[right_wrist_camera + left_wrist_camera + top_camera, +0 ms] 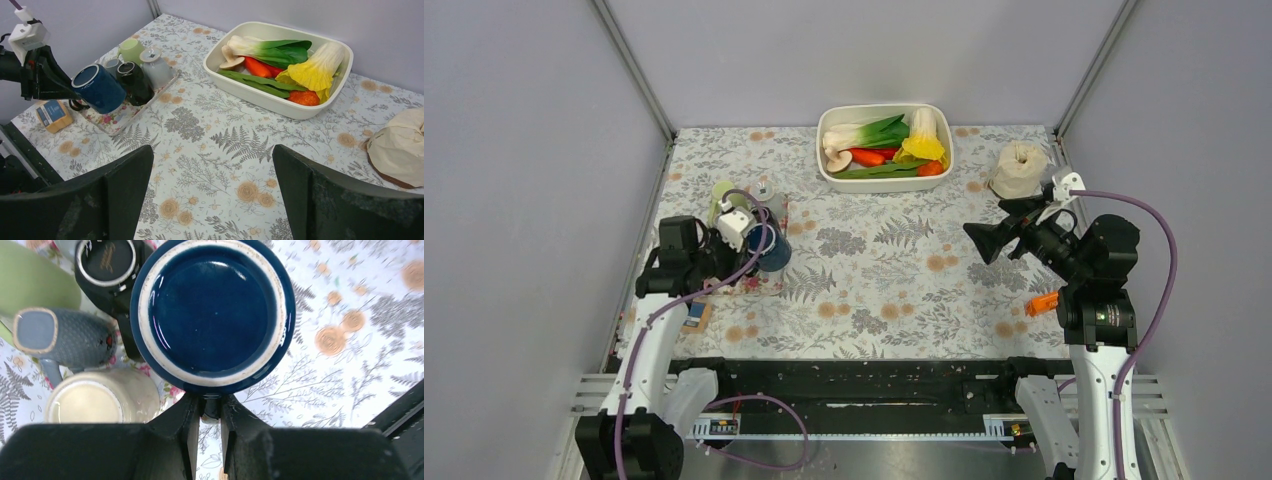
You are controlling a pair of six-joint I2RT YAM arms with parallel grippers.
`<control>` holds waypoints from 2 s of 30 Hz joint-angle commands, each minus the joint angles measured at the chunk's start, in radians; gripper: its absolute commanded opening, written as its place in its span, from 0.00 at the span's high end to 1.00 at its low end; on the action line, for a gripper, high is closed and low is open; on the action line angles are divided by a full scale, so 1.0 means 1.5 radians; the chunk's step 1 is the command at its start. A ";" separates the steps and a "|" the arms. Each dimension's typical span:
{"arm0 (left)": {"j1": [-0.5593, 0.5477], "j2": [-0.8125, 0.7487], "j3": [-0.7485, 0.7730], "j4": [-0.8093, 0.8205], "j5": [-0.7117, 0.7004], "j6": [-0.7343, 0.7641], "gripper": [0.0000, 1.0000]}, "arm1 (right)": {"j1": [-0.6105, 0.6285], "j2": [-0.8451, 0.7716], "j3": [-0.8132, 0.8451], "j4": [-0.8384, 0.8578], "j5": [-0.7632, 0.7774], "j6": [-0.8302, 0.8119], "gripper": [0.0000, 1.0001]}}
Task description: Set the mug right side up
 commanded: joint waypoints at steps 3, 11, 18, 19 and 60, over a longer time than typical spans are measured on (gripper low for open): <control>0.001 -0.049 0.090 0.068 0.131 -0.108 1.00 | -0.002 0.008 -0.008 0.068 -0.053 0.060 0.01; -0.025 -0.028 0.145 0.385 0.258 -0.440 1.00 | -0.002 0.078 -0.033 0.296 -0.121 0.269 0.01; -0.076 0.084 0.098 0.864 0.217 -0.896 1.00 | -0.001 0.163 -0.079 0.587 -0.127 0.509 0.01; -0.083 0.111 0.089 0.934 0.207 -0.947 1.00 | 0.000 0.178 -0.088 0.631 -0.124 0.545 0.01; -0.306 0.377 0.022 1.361 0.034 -1.182 1.00 | 0.373 0.500 -0.086 0.894 0.112 0.655 0.22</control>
